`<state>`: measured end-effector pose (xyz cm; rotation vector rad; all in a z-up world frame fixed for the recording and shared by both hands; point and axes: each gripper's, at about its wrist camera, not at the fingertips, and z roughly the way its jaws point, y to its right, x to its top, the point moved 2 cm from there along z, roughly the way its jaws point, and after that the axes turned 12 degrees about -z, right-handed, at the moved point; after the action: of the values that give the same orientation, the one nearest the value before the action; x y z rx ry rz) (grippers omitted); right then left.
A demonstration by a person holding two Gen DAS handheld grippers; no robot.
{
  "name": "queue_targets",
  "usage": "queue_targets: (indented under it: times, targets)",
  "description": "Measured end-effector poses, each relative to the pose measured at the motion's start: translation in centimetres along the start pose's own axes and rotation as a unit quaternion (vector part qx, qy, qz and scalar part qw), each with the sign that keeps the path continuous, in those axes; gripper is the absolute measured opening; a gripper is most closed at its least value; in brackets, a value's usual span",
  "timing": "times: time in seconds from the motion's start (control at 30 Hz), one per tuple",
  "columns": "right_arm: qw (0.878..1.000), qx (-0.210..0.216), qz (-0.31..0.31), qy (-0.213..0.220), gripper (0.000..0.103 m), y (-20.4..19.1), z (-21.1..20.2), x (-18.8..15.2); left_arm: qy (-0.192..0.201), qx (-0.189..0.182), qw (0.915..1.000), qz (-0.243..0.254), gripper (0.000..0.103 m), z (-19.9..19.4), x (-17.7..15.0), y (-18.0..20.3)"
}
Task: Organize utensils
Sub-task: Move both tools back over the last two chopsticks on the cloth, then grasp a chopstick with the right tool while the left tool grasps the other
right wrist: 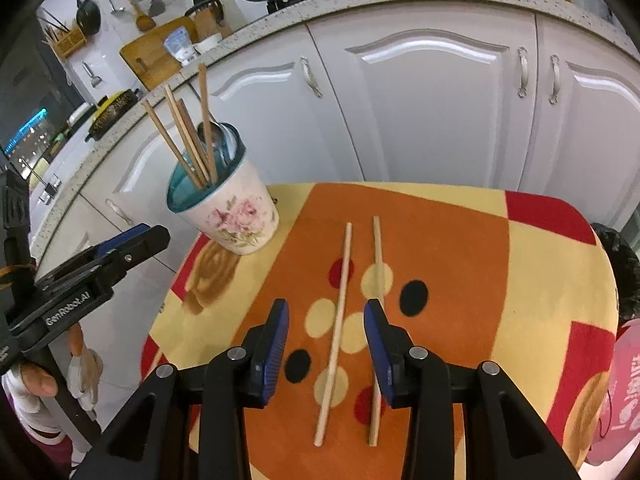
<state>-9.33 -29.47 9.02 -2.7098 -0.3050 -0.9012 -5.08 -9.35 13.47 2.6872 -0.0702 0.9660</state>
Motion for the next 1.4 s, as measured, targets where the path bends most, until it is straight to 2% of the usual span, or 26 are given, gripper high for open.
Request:
queue_targets:
  times: [0.4, 0.6, 0.7, 0.73, 0.77, 0.93, 1.1, 1.13, 1.23, 1.4]
  targets:
    - [0.999, -0.007, 0.028, -0.033, 0.037, 2.4, 4.7, -0.3, -0.025, 0.002, 0.9997, 0.003, 0.043, 2.1, -1.2, 0.4]
    - [0.998, -0.010, 0.019, -0.056, 0.026, 2.8, 8.8, 1.3, -0.047, 0.001, 0.9989, -0.001, 0.043, 4.0, -1.6, 0.5]
    - [0.997, -0.023, 0.008, -0.077, 0.014, 3.2, 10.7, 1.3, -0.056, 0.002, 0.9984, 0.001, 0.043, 5.0, -1.7, 0.7]
    - [0.996, -0.028, 0.005, -0.086, 0.007, 3.3, 11.0, 0.8, -0.059, 0.003, 0.9983, 0.001, 0.043, 5.3, -1.6, 0.8]
    - [0.996, -0.027, 0.005, -0.082, 0.005, 3.5, 10.9, 0.4, -0.062, 0.003, 0.9981, 0.002, 0.043, 5.7, -1.6, 1.0]
    - [0.996, -0.015, 0.043, -0.071, 0.005, 5.4, 8.4, -1.9, -0.082, -0.008, 0.9966, 0.006, 0.043, 8.1, -1.6, 2.2]
    - [0.995, -0.004, 0.055, -0.080, 0.005, 6.6, 6.8, -3.3, -0.107, -0.021, 0.9940, 0.005, 0.042, 11.1, -1.6, 4.0]
    - [0.995, -0.007, 0.055, -0.078, 0.007, 6.8, 6.6, -3.2, -0.113, -0.023, 0.9933, 0.007, 0.042, 11.8, -1.7, 4.4]
    - [0.996, -0.008, 0.063, -0.059, 0.033, 7.4, 6.3, -2.4, -0.125, -0.018, 0.9920, 0.012, 0.042, 13.6, -1.6, 5.3]
    - [0.997, -0.015, 0.044, -0.063, 0.033, 7.7, 7.6, -0.5, -0.134, -0.004, 0.9909, 0.008, 0.042, 15.8, -1.1, 5.9]
